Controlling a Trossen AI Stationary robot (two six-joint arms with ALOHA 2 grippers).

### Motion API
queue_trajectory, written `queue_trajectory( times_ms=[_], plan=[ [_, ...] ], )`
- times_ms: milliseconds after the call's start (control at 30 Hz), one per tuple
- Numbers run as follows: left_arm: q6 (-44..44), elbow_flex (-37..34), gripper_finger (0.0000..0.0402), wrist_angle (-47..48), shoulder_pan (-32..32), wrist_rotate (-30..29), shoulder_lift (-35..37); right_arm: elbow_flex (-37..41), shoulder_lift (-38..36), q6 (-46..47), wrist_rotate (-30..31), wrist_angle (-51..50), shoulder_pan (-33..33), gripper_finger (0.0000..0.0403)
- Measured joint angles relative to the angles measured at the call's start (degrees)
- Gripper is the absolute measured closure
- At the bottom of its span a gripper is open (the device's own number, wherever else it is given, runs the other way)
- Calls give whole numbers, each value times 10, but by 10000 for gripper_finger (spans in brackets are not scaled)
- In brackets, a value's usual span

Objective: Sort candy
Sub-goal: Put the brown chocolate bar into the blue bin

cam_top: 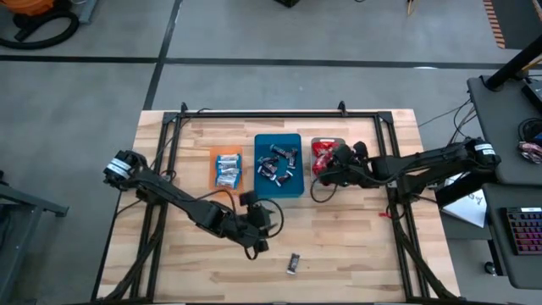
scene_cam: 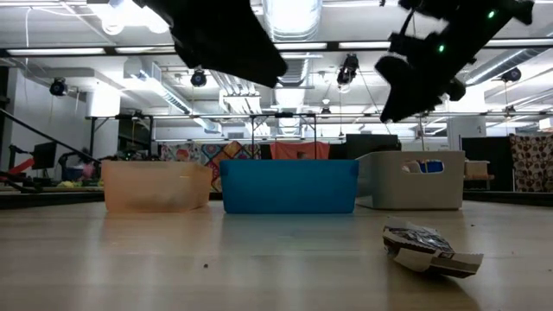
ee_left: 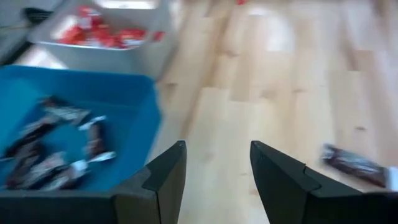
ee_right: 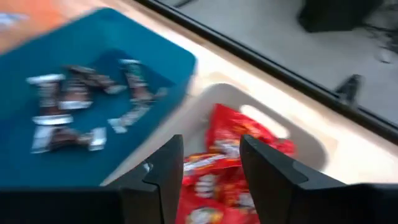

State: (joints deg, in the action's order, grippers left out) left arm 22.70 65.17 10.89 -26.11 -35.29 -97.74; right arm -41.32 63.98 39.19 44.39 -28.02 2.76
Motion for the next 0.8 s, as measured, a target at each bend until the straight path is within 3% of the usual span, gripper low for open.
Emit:
queue_trajectory(
  times_ms=[300,467,567,800],
  plan=[
    [-59,0,238,-161,-31,20,-89,-21,-26,0,-10,5,159,257],
    [-79,-1,217,-237,-36,33,-135,-23,-16,17,-10,30,245,257],
    [-86,-1,196,-278,-36,37,-163,-23,-5,22,-10,60,284,257],
    [-101,19,169,-370,-35,107,-240,-23,18,31,-11,103,341,257]
  ],
)
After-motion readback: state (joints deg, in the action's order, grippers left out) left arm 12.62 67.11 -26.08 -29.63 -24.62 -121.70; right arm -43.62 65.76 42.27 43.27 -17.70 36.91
